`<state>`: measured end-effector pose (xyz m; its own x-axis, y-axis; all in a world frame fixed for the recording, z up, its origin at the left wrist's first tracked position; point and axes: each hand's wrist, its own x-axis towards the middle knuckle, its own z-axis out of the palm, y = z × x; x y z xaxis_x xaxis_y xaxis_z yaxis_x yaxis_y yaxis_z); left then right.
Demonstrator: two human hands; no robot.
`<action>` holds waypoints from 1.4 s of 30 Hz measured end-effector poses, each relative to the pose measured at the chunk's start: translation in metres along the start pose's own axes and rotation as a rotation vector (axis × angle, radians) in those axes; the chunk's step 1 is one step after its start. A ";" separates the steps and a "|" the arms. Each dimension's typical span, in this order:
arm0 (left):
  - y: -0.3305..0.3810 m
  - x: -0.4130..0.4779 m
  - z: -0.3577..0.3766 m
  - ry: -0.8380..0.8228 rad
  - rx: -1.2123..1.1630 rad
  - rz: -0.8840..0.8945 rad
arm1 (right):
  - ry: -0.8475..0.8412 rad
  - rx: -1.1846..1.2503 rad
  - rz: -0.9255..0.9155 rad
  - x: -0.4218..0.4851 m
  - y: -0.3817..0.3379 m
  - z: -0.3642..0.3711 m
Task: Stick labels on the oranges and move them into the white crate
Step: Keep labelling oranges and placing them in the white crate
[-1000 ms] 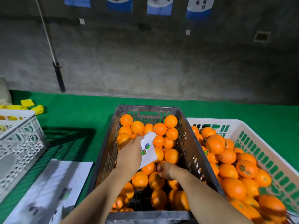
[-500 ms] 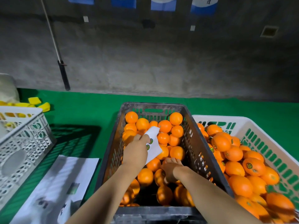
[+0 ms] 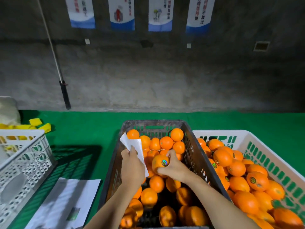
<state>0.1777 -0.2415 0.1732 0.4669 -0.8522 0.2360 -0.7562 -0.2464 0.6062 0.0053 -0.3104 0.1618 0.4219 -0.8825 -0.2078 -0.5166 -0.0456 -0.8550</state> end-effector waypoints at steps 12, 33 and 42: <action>0.011 -0.014 -0.013 -0.109 -0.080 0.097 | -0.167 0.256 -0.059 -0.021 -0.039 0.025; 0.012 -0.013 -0.002 0.045 -0.143 0.044 | 0.039 0.454 0.141 -0.014 -0.043 0.031; 0.008 -0.006 -0.005 0.012 -0.076 -0.020 | 0.312 1.087 0.384 -0.007 -0.044 -0.003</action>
<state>0.1709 -0.2359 0.1804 0.4876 -0.8416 0.2321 -0.7098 -0.2273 0.6668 0.0231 -0.3031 0.2023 0.1012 -0.8341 -0.5422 0.3952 0.5338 -0.7475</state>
